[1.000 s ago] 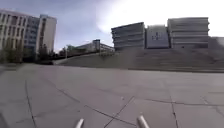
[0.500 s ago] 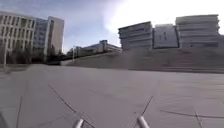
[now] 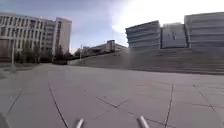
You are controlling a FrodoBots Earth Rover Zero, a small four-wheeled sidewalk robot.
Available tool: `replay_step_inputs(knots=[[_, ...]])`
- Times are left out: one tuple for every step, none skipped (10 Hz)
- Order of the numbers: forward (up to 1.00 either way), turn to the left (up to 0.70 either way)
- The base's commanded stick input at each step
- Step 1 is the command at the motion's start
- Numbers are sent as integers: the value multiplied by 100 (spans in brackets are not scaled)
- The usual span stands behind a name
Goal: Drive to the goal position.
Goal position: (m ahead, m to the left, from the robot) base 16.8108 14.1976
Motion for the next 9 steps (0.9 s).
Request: replay_step_inputs(knots=[[100,27],[100,27],[100,27],[100,27],[100,27],[100,27],[100,27],[100,27],[100,27]])
